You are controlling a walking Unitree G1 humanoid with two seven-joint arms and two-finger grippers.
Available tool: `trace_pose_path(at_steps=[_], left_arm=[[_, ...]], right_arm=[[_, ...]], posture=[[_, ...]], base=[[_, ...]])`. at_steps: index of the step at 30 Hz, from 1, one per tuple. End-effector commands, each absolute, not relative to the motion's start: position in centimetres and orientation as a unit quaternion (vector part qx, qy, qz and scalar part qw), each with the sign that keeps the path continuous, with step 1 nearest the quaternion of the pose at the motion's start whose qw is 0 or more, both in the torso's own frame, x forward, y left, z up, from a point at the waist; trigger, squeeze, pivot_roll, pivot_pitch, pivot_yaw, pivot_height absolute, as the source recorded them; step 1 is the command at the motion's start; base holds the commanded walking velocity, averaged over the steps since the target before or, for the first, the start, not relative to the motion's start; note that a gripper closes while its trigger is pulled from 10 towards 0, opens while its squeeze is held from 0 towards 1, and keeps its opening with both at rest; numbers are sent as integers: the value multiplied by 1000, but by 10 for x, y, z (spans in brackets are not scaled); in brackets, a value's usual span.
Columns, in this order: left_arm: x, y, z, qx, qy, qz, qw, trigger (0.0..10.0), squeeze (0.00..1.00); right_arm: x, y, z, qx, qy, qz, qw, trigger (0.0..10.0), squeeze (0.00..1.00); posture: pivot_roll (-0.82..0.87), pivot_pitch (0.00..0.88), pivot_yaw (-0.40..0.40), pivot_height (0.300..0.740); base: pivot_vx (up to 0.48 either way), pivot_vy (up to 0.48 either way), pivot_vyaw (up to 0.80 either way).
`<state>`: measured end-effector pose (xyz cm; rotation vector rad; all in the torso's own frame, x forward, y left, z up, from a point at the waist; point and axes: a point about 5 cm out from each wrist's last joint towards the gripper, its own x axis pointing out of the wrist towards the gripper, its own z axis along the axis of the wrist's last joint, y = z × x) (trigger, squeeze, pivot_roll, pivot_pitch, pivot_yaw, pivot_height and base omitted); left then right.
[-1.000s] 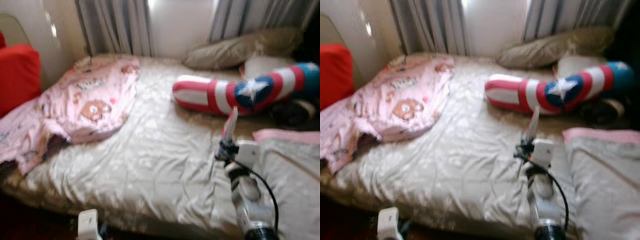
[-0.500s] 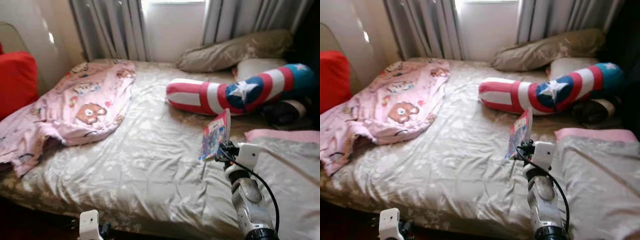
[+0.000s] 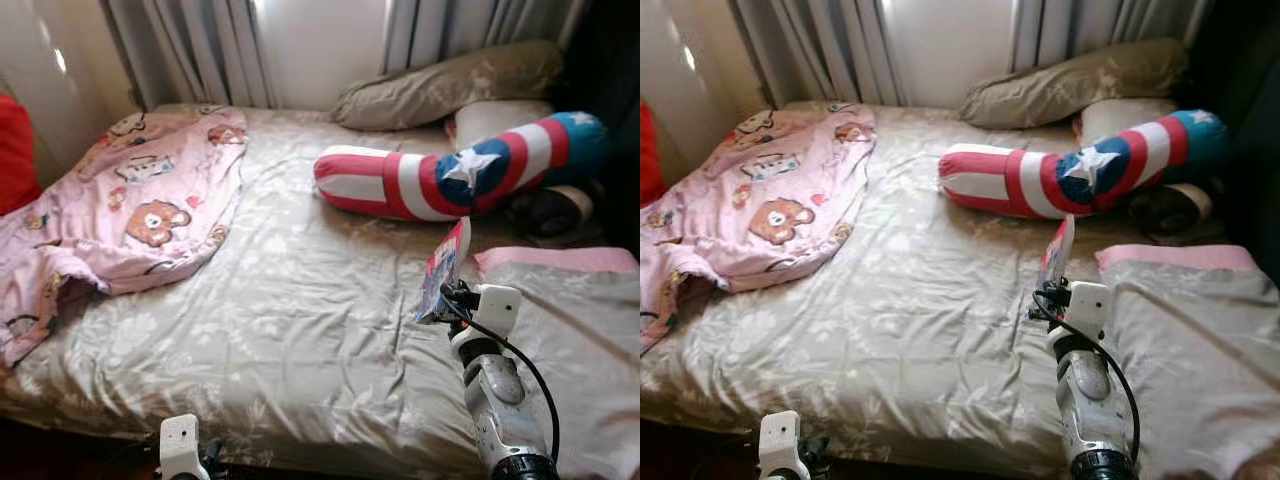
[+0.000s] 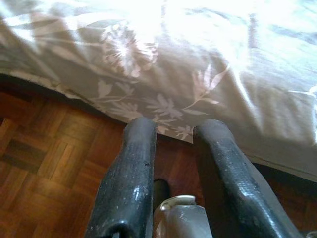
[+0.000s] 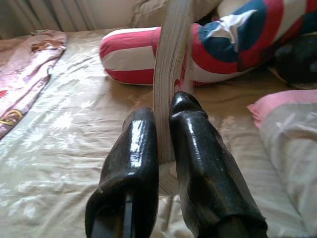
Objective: Clean up the room
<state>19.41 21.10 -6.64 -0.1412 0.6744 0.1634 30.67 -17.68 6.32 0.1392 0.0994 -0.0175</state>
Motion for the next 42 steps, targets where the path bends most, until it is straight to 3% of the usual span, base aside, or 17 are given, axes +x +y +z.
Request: trace_pose_path(at_steps=[1, 13, 42], left_arm=[[190, 214, -68, -64, 338, 81, 935, 10000, 0], [189, 214, -69, -61, 341, 79, 935, 10000, 0], [189, 214, -69, -59, 341, 78, 935, 10000, 0]], right_arm=[[313, -175, 75, 70, 15, -5, 997, 10000, 0], [313, -175, 74, 79, 17, -7, 997, 10000, 0], [312, -173, 74, 79, 9, -4, 997, 10000, 0]], posture=[[24, 0, 23, 717], [20, 0, 31, 717], [18, 0, 32, 717]], base=[[0, 0, 0], [246, 0, -392], [263, 0, 0]])
